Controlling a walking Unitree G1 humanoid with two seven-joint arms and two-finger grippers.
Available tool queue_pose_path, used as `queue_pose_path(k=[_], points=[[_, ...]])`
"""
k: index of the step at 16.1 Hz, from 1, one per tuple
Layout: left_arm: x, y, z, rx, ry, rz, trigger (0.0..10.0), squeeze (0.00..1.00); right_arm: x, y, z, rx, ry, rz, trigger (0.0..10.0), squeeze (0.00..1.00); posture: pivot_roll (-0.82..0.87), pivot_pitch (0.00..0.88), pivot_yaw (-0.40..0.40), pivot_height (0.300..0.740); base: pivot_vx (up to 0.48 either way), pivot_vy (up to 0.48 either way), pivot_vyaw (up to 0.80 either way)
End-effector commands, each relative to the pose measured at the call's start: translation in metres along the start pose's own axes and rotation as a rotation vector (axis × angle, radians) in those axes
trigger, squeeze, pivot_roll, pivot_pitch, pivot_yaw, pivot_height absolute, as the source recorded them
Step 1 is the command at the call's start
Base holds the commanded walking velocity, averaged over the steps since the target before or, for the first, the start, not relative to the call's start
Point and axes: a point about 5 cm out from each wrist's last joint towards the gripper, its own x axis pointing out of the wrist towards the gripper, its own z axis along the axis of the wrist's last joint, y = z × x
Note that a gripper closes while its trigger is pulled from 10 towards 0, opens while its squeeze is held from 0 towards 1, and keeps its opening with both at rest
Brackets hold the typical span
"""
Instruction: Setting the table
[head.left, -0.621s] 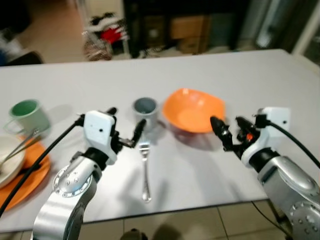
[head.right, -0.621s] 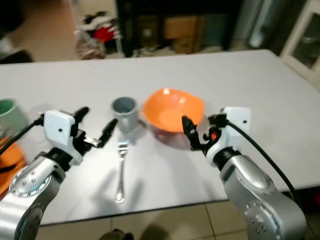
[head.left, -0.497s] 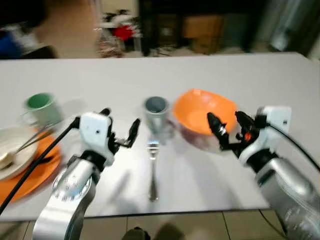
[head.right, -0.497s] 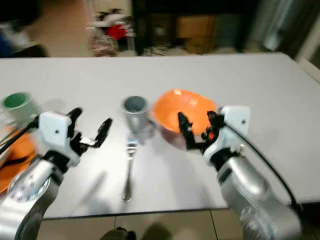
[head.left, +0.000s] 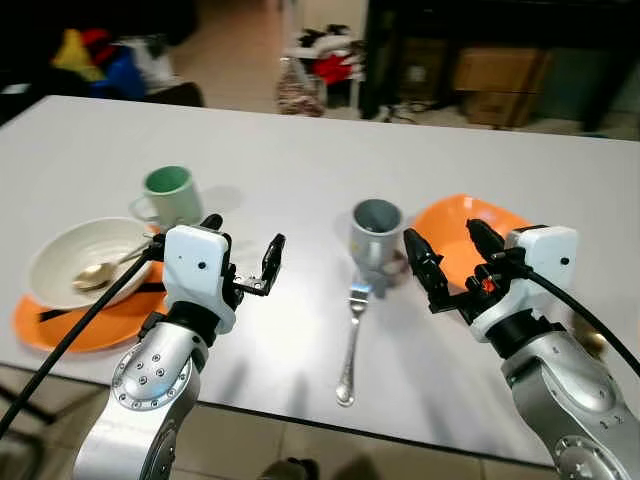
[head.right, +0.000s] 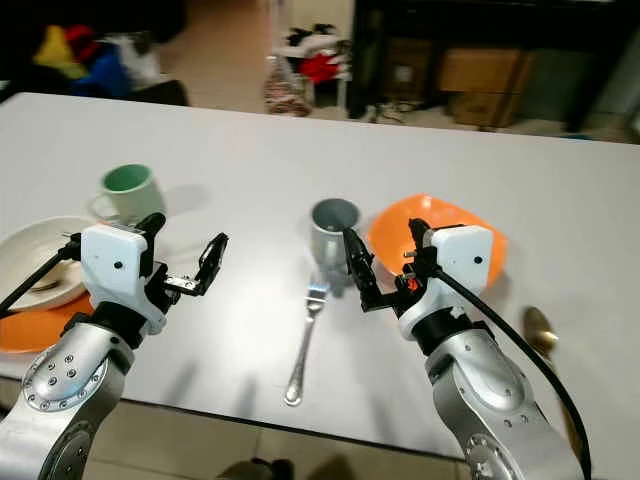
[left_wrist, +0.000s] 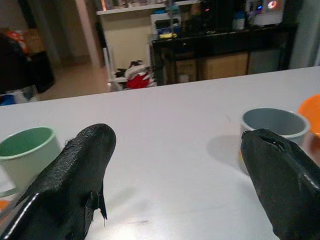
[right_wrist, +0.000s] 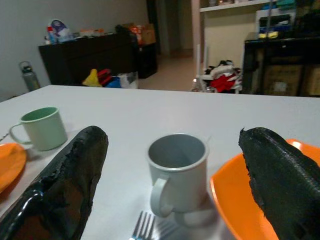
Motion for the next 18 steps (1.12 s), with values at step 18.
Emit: queue_pose_path(k=[18], points=[[-0.0012,-0.0036,0.0082,0.012,-0.007,-0.006,10.0,0.0,0.0053,0.0065,0.0023,0.02,-0.031,0.032,10.0,1.0,0.12,0.0,0.028,0.74,0.0,0.0,0.78]])
